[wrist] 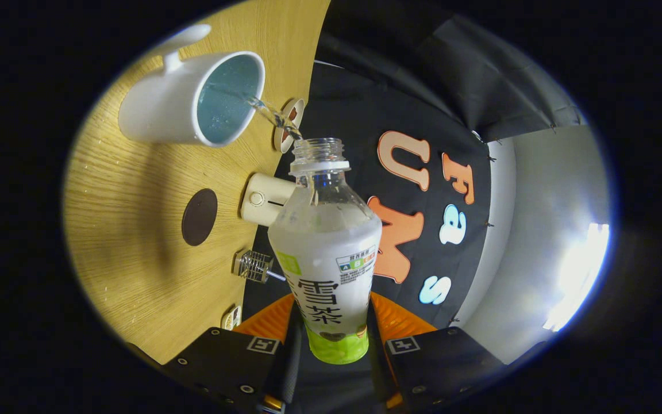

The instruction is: Take the bottle from table, then pour the juice into the cup, finally place the bottle on the coaster

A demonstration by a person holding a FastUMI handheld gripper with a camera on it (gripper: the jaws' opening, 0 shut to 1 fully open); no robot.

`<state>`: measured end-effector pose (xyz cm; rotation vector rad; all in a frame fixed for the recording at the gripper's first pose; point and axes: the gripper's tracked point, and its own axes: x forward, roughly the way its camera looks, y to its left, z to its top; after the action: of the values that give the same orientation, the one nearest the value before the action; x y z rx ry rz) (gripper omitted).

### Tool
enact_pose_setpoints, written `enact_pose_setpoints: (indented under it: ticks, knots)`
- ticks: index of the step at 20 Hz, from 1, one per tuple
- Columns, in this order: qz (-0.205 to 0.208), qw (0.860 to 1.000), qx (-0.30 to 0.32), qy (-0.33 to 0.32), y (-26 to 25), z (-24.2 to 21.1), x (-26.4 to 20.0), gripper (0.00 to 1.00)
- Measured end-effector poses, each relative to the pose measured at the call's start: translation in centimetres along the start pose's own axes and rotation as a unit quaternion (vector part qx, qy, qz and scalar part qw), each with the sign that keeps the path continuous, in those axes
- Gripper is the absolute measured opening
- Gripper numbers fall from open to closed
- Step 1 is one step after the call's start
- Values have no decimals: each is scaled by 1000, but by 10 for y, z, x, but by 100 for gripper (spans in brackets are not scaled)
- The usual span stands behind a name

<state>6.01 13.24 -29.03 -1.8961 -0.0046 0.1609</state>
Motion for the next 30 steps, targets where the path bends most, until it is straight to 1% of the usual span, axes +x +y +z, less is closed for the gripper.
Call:
enact_pose_setpoints:
  ticks: [17,25,27,30]
  knots:
    - [-7,997,-68,-25,-16,5,11,53]
    - [-10,993,-111,-40,-25,15,12,53]
    - [-3,992,-118,-43,-24,17,10,53]
    - [-5,989,-137,-46,-28,20,10,53]
